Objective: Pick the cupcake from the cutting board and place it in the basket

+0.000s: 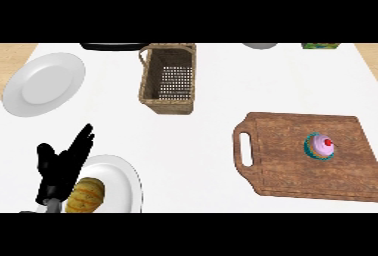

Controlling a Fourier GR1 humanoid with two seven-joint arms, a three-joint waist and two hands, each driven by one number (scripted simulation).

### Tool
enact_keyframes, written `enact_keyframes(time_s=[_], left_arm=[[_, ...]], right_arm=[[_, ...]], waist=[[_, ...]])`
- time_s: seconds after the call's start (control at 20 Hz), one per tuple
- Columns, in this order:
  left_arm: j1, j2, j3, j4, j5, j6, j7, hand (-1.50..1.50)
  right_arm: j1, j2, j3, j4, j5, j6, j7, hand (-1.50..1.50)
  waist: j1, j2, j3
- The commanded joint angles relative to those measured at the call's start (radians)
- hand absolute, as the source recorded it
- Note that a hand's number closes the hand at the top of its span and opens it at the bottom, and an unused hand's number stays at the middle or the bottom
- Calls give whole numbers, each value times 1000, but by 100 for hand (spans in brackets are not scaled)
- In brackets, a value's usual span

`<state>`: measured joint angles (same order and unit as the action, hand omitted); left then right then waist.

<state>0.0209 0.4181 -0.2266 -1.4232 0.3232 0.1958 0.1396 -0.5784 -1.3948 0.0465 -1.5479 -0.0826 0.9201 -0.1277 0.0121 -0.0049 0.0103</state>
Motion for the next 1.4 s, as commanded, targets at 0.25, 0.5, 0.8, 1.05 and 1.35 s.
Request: enact_keyframes(time_s=[0.25,0.5,0.8,1.05,1.35], left_arm=[[100,-14,-28,40,-8,-17,53,0],[94,-21,-15,42,-24,-1,57,0],[89,-40,-16,53,-32,-13,51,0],[96,-68,-28,69,-59,9,45,0],[100,-45,0,37,-51,-22,57,0]], right_arm=[[56,144,30,-1,71,-58,-23,-150],[87,219,65,5,166,-110,-61,-150],[180,293,112,-66,283,-206,-54,-150],[175,315,140,9,367,-220,-89,-150],[169,389,158,38,417,-245,-102,-150]], waist=[[1,7,-10],[7,10,-9],[-9,7,-9],[-2,9,-10],[2,8,-10]])
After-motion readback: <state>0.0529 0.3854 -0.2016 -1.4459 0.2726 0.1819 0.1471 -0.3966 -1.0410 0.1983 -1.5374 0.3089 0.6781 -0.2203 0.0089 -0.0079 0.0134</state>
